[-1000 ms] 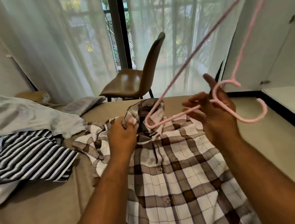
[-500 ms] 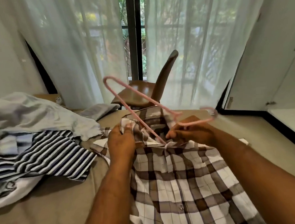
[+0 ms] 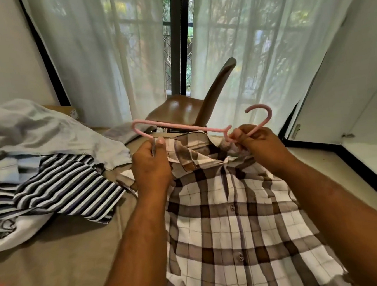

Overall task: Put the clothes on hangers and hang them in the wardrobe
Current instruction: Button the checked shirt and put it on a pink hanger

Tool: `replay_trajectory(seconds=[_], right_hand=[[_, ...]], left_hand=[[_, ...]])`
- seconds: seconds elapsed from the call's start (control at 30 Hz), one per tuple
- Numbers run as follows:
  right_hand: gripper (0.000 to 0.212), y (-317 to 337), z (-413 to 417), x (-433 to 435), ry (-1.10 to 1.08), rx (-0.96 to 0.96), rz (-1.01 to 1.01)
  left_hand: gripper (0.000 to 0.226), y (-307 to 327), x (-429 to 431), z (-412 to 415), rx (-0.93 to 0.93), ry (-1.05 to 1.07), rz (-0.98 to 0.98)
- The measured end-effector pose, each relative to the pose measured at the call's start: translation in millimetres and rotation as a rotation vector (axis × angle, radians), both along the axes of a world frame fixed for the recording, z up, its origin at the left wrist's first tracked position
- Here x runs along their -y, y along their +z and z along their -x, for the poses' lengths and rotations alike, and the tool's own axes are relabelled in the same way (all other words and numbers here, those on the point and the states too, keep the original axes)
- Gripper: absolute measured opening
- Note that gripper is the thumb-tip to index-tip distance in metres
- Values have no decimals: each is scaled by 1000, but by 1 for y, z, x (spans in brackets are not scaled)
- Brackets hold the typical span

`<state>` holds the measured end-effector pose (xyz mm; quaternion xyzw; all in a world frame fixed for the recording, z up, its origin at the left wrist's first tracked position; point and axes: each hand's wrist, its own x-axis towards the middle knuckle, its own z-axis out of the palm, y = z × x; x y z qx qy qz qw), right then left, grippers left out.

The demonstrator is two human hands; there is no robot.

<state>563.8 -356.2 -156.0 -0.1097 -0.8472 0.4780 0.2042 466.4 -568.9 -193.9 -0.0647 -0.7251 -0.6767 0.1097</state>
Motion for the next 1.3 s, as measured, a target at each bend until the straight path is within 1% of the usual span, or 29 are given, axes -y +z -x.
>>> replay_trajectory(seconds=[0.07, 0.13, 0.3, 0.37, 0.47, 0.53, 0.6, 0.7, 0.73, 0.77, 0.83, 0.87, 0.9, 0.93, 0.97, 1.0, 1.07, 1.1, 1.13, 1.17, 1.23, 1.3], right_hand=[[21, 0, -4, -10, -18, 91, 53], [15, 2, -10, -20, -23, 182, 20], [11, 23, -25, -29, 40, 284, -113], [8, 29, -28, -29, 74, 330, -137], [6, 33, -32, -27, 102, 386, -179], [7, 33, -36, -25, 142, 463, -208], [9, 31, -38, -24, 186, 541, -230], [13, 26, -41, -25, 213, 580, -200], [16, 24, -42, -26, 213, 577, -201], [17, 21, -43, -28, 209, 576, -211], [17, 20, -46, -34, 195, 584, -226], [16, 22, -47, -37, 189, 588, -220], [15, 24, -49, -39, 193, 589, -207], [14, 26, -52, -40, 211, 583, -213], [15, 27, -54, -40, 235, 568, -249], [17, 26, -56, -38, 252, 552, -303], [19, 22, -58, -34, 255, 506, -366], [19, 19, -60, -32, 237, 475, -385], [20, 17, -61, -31, 221, 448, -417], [21, 15, -62, -30, 209, 435, -451], [18, 11, -64, -30, 209, 442, -487], [11, 9, -65, -32, 202, 471, -508]], left_hand=[[28, 3, 2, 1, 26, 12, -109], [29, 6, 6, 3, 58, 39, -147], [34, -14, 9, 11, 208, 97, 43], [31, -20, 8, 11, 235, 121, 108], [23, -26, 8, 9, 208, 153, 264], [24, -28, 8, 8, 178, 184, 295], [23, -29, 7, 10, 184, 193, 268], [24, -30, 7, 18, 232, 208, 112], [24, -31, 8, 21, 220, 199, 90], [22, -30, 8, 21, 174, 163, 133], [18, -27, 11, 18, -4, 44, 297], [17, -23, 12, 15, -86, 7, 334], [16, -22, 13, 15, -99, -2, 344], [15, -26, 10, 20, -54, 4, 342], [13, -30, 7, 25, 56, 8, 333], [11, -33, 4, 29, 230, -27, 249], [17, -43, -1, 34, 625, -188, -44], [20, -47, -3, 31, 714, -234, -132], [21, -49, -4, 30, 729, -246, -119], [26, -52, -5, 30, 679, -233, -35], [31, -52, -7, 26, 469, -187, 190], [23, -44, -7, 20, 214, -125, 347]])
